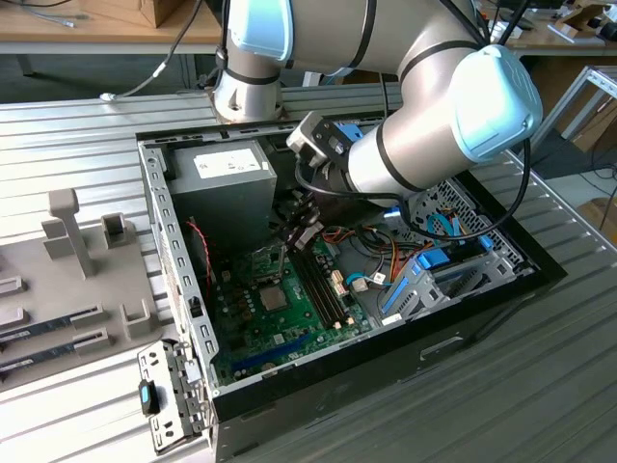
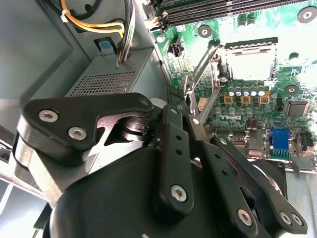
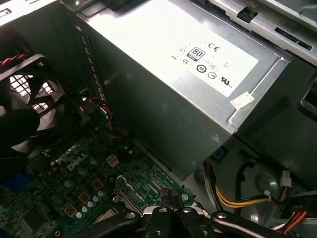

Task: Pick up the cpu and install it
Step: 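Close the cpu cover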

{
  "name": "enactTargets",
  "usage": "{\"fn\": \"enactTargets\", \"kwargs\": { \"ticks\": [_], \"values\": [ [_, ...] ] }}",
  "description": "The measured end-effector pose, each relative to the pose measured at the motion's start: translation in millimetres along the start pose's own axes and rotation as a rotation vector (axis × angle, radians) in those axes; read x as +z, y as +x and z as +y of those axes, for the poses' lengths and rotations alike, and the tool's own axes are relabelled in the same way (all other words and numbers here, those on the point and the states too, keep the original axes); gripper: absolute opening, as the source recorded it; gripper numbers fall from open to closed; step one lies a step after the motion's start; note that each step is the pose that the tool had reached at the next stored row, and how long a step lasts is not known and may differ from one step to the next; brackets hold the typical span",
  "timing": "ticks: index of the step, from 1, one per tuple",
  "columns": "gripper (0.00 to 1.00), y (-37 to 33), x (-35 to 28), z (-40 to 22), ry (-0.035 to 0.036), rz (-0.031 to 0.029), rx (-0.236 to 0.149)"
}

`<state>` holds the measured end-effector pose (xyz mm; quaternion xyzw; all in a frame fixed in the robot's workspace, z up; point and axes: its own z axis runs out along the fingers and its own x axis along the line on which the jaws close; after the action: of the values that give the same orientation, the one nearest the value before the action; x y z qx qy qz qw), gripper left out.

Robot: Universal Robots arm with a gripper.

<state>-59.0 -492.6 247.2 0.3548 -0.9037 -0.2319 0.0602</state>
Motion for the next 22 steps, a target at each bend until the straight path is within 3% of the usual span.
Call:
{"fn": "enactTargets", "kwargs": {
  "ticks": [7, 18, 19, 20, 22],
  "values": [
    [0.11, 0.3, -0.7, 0.0, -0.0006, -0.0003, 0.0],
    [0.11, 1.2, -2.3, -0.4, -0.0086, -0.007, -0.003],
    [0.11, 1.4, -2.3, -0.7, -0.0099, -0.0081, -0.004],
    [0.11, 5.3, -4.4, -4.3, -0.0165, -0.0137, -0.006],
    [0.11, 5.6, -4.7, -4.6, -0.0176, -0.0145, -0.006]
  ]
}}
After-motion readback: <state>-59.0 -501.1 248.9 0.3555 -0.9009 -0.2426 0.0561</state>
